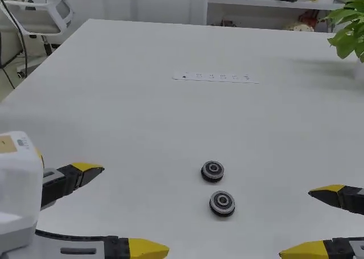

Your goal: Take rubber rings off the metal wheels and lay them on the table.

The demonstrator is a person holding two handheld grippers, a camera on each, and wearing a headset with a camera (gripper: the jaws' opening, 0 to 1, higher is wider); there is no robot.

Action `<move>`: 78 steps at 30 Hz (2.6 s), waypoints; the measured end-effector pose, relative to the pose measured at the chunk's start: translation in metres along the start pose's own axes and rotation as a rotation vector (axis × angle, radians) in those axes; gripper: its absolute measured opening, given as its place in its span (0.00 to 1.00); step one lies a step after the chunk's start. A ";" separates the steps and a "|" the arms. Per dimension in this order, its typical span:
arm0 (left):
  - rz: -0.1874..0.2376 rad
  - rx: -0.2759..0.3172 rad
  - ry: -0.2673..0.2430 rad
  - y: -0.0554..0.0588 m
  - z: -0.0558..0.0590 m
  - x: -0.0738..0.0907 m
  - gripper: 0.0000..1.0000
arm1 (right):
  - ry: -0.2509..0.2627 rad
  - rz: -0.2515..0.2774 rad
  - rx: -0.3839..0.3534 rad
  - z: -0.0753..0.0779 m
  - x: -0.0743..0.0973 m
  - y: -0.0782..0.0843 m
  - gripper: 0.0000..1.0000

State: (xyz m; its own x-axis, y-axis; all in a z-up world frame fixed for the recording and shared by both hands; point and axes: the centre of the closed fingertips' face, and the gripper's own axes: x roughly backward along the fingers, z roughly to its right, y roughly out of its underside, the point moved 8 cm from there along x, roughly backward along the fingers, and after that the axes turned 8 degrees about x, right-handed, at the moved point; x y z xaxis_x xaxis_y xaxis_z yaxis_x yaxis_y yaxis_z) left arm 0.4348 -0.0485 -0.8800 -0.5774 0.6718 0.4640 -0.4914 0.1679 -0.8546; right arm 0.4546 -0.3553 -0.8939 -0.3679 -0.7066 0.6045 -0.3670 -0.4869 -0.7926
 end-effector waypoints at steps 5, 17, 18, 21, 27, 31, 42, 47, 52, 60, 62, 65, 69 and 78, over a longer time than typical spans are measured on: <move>0.000 0.001 0.001 0.000 0.000 0.000 0.95 | 0.010 -0.008 -0.010 0.002 0.000 0.001 0.84; 0.023 0.060 0.011 0.001 -0.002 0.001 0.92 | 0.064 -0.023 0.008 0.008 0.001 0.003 0.81; 0.022 0.051 0.017 0.001 -0.001 0.001 0.92 | 0.069 -0.019 0.005 0.008 0.002 0.002 0.81; 0.006 0.055 0.029 0.002 0.000 0.000 0.92 | 0.088 -0.009 -0.007 0.010 0.003 0.002 0.80; -0.023 0.082 0.062 0.007 0.000 -0.003 0.93 | 0.110 -0.023 -0.014 0.012 0.004 0.003 0.79; -0.026 0.103 0.056 0.007 -0.001 -0.002 0.90 | 0.082 -0.049 -0.013 0.010 0.000 0.006 0.78; -0.048 0.129 0.060 0.011 -0.002 -0.003 0.90 | 0.088 -0.017 -0.034 0.010 0.003 0.004 0.77; -0.052 0.131 0.053 0.011 -0.002 -0.002 0.89 | 0.075 -0.064 -0.008 0.008 0.000 0.007 0.77; -0.047 0.123 0.057 0.010 -0.001 -0.003 0.89 | 0.101 -0.093 0.036 0.009 0.001 0.008 0.75; -0.075 0.109 0.070 0.012 0.000 -0.005 0.90 | 0.103 -0.118 0.044 0.009 0.001 0.010 0.73; -0.065 0.113 0.062 0.011 -0.001 -0.004 0.90 | 0.104 -0.122 0.052 0.009 0.001 0.010 0.73; -0.056 0.121 0.065 0.010 -0.001 -0.004 0.90 | 0.108 -0.104 0.041 0.010 0.002 0.009 0.73; -0.065 0.112 0.071 0.011 0.000 -0.004 0.90 | 0.119 -0.063 0.014 0.013 0.005 0.007 0.74; -0.057 0.112 0.054 0.009 -0.003 -0.003 0.91 | 0.153 -0.002 -0.030 0.017 0.009 0.003 0.76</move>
State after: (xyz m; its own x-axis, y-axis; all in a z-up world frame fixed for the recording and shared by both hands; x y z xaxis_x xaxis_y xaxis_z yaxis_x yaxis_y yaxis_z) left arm 0.4346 -0.0471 -0.8897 -0.5117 0.7019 0.4955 -0.5939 0.1278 -0.7944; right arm 0.4650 -0.3717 -0.8919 -0.4922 -0.6180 0.6131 -0.3921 -0.4714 -0.7900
